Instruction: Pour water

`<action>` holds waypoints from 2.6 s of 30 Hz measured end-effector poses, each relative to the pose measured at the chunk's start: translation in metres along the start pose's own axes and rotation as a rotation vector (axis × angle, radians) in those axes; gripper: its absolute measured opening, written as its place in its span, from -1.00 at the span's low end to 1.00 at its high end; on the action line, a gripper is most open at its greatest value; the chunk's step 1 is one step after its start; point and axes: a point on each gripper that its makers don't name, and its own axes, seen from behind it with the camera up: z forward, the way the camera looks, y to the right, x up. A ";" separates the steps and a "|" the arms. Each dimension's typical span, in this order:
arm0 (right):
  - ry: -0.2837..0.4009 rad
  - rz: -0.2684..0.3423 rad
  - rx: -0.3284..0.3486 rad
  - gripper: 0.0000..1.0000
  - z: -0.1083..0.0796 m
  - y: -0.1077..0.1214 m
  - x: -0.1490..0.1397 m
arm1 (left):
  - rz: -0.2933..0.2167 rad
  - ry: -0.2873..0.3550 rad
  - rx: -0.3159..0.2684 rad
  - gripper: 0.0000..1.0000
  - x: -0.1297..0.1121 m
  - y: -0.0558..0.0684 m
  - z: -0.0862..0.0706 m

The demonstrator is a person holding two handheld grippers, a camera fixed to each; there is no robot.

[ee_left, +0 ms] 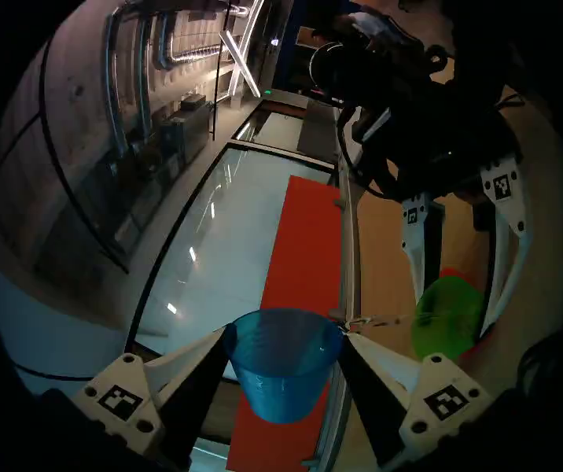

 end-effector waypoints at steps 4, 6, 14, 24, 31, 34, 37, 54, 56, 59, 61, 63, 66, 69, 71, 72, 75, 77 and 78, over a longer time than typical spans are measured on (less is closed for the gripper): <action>-0.001 0.000 0.000 0.79 0.001 -0.001 0.001 | 0.018 0.002 -0.001 0.78 0.002 -0.001 -0.001; -0.002 -0.001 0.001 0.79 0.001 -0.001 0.001 | 0.027 0.003 -0.001 0.78 0.003 -0.002 -0.002; -0.001 -0.002 -0.001 0.79 0.002 -0.001 0.001 | 0.073 -0.004 0.006 0.78 0.003 -0.001 -0.006; 0.002 0.001 -0.005 0.79 0.000 0.001 0.000 | 0.125 -0.006 0.011 0.78 0.004 -0.001 -0.006; 0.005 0.001 -0.007 0.79 -0.001 0.002 0.001 | 0.179 -0.008 0.018 0.78 0.007 -0.004 -0.004; 0.005 0.001 -0.009 0.79 -0.001 0.003 0.001 | 0.192 -0.007 0.020 0.78 0.008 -0.005 -0.004; 0.006 0.002 -0.011 0.79 -0.002 0.003 0.000 | 0.208 -0.006 0.024 0.78 0.011 -0.007 -0.005; 0.014 0.002 -0.017 0.79 -0.002 0.006 0.003 | 0.334 0.002 0.041 0.78 0.022 -0.003 -0.007; 0.014 0.002 -0.018 0.79 -0.002 0.006 0.003 | 0.349 0.000 0.042 0.78 0.021 -0.003 -0.007; 0.015 0.002 -0.019 0.79 -0.002 0.007 0.003 | 0.358 0.000 0.040 0.78 0.021 -0.001 -0.006; 0.014 0.002 -0.020 0.79 -0.002 0.007 0.003 | 0.358 0.001 0.039 0.78 0.021 0.000 -0.006; 0.014 0.002 -0.019 0.79 -0.002 0.007 0.003 | 0.354 0.002 0.038 0.78 0.021 0.001 -0.005; 0.012 0.002 -0.019 0.79 -0.002 0.007 0.002 | 0.349 0.004 0.039 0.78 0.021 0.000 -0.005; 0.011 0.000 -0.021 0.79 -0.002 0.007 0.002 | 0.336 0.007 0.038 0.78 0.020 -0.001 -0.005; 0.012 0.001 -0.021 0.79 -0.002 0.007 0.002 | 0.318 0.009 0.036 0.78 0.019 -0.002 -0.005; 0.013 0.001 -0.021 0.79 -0.002 0.007 0.003 | 0.306 0.010 0.034 0.78 0.019 -0.002 -0.005; 0.015 0.002 -0.021 0.79 -0.002 0.007 0.003 | 0.253 0.016 0.027 0.78 0.016 -0.002 -0.004; 0.016 0.000 -0.023 0.79 -0.002 0.007 0.003 | 0.200 0.015 0.020 0.78 0.013 -0.001 -0.003; 0.016 0.000 -0.023 0.79 -0.002 0.007 0.003 | 0.175 0.015 0.019 0.78 0.012 -0.002 -0.002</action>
